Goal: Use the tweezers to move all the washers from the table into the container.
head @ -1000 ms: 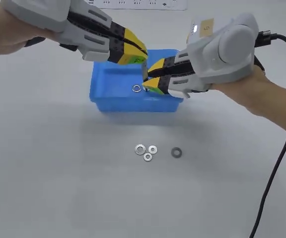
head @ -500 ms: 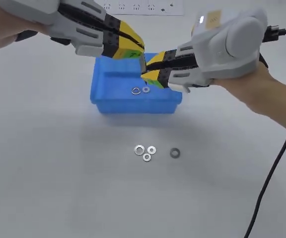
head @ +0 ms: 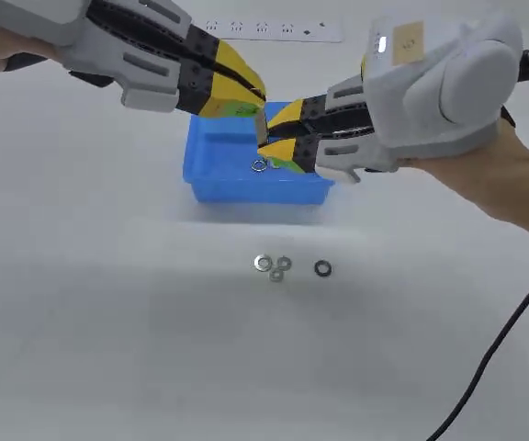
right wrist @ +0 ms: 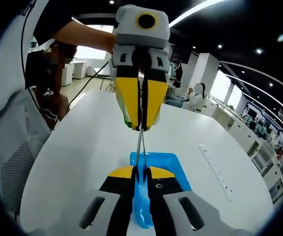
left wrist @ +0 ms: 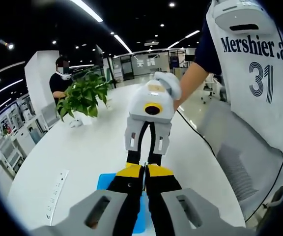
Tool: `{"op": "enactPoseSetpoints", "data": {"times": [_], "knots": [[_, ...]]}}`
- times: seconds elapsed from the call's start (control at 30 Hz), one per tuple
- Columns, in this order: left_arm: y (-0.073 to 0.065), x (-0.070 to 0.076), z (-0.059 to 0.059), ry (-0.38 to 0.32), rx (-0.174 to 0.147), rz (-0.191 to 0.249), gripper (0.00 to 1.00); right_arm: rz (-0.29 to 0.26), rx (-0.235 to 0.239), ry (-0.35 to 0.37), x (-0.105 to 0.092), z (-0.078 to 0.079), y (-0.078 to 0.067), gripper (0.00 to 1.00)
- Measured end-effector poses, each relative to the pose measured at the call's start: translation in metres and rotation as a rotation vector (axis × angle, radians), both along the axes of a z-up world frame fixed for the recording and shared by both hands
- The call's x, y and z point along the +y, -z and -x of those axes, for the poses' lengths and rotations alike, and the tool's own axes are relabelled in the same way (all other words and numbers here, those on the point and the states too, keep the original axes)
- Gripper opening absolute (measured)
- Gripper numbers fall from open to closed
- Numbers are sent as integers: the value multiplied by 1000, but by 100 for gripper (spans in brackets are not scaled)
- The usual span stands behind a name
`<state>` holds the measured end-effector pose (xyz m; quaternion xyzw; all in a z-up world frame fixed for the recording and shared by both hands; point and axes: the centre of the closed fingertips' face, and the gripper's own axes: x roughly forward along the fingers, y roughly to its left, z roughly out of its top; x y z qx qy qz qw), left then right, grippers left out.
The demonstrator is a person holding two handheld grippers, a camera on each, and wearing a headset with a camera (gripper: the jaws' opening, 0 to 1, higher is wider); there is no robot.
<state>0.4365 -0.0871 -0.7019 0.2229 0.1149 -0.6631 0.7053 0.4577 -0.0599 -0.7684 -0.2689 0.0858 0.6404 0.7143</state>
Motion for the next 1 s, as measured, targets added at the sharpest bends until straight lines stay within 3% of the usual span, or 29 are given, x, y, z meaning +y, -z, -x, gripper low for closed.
{"op": "enactPoseSetpoints", "data": {"times": [0.3,0.57,0.73,1.0], "knots": [[10,-3,35,-8,41,4,6,-4,23,-6,-5,37,9,11],[34,-3,62,-13,105,-8,6,19,70,-26,-9,67,33,11],[49,-2,65,-18,137,-23,6,38,96,-33,-10,73,49,11],[63,2,60,-34,167,-31,6,48,117,-28,-7,71,63,11]]}}
